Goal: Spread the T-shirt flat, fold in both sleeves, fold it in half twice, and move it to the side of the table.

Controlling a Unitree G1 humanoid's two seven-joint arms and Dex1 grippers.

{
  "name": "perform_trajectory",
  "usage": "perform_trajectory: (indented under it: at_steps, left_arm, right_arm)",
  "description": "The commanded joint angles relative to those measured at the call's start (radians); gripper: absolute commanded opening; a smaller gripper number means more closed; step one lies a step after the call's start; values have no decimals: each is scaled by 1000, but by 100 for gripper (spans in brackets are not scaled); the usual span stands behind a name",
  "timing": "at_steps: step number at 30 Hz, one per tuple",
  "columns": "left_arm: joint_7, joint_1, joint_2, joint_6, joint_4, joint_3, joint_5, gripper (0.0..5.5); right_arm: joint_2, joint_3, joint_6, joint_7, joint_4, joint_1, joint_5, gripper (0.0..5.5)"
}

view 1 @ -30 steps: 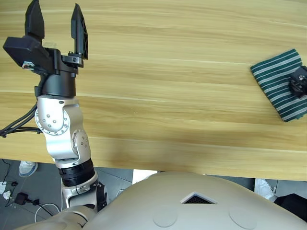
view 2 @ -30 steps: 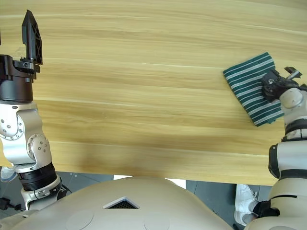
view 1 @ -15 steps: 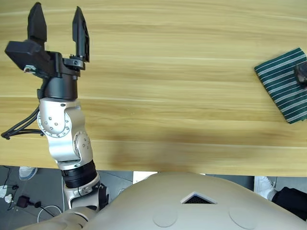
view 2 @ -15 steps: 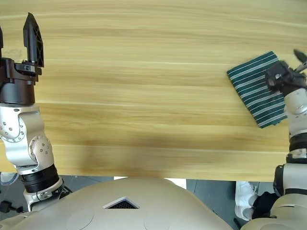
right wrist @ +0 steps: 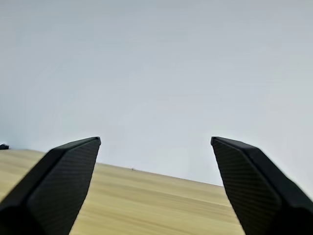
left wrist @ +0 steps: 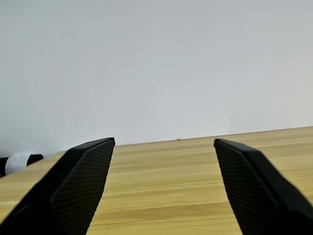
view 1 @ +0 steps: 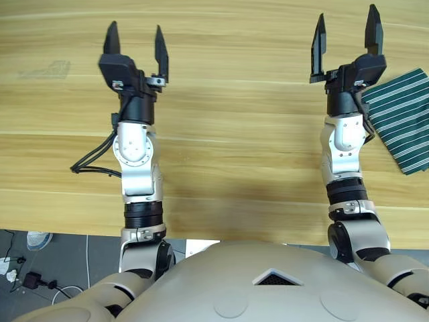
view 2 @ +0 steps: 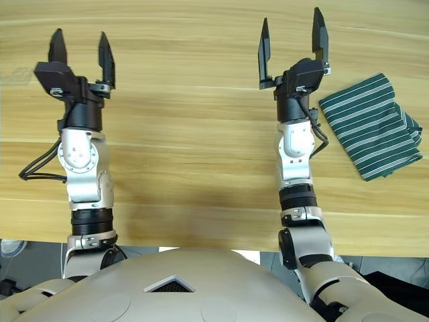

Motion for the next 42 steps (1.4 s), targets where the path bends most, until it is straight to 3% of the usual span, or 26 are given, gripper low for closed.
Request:
perform_trajectory:
  at_steps: [1,42]
  left_arm:
    - [40,36,3,-77,6,13,41,377]
    - [47,18,0,-128,63,-7,36,377]
  right_arm:
    - [27,-23,-18,40,23,20,45,419]
    - [67,-70,-12,83,22,47,18,419]
